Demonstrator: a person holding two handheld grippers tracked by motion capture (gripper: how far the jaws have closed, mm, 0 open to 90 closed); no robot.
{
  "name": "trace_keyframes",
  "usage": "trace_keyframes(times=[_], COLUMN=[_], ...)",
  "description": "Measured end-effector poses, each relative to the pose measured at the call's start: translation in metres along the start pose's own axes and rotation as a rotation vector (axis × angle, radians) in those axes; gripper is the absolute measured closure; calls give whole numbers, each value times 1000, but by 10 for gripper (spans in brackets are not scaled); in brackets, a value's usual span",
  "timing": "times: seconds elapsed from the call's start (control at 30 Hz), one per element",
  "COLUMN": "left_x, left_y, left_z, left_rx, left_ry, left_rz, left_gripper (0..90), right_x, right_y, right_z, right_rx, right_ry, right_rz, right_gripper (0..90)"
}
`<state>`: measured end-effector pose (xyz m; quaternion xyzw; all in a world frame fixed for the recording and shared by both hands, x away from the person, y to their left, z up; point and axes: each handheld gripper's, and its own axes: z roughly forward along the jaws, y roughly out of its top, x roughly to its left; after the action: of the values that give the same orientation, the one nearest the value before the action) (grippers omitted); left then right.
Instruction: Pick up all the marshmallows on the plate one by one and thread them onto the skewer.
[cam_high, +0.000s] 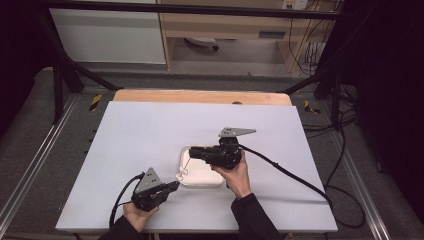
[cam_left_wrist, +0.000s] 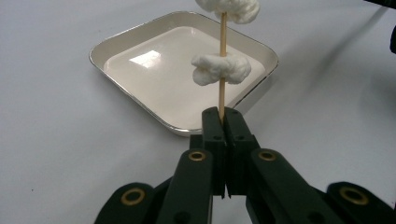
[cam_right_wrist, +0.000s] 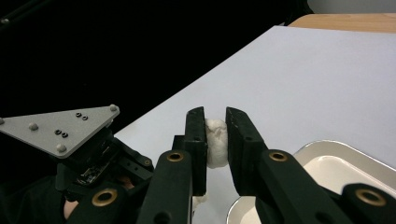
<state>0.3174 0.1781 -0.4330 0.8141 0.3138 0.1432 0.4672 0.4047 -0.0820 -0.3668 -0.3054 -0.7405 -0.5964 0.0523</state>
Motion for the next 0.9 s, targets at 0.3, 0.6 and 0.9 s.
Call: trace_keyframes(times=[0.3, 0.6, 0.9], left_x=[-1, 0, 2], left_y=[0, 0, 5], left_z=[1, 1, -1], left_rx=[2, 5, -51], left_ry=[2, -7, -5], left_rz=[-2, -17, -29], left_gripper=[890, 890, 890], right_x=[2, 3, 2], right_y=[-4, -10, -23], right_z=[3, 7, 21], right_rx=[1, 0, 31], right_ry=[10, 8, 33], right_rz=[1, -8, -14], right_gripper=[799, 803, 798])
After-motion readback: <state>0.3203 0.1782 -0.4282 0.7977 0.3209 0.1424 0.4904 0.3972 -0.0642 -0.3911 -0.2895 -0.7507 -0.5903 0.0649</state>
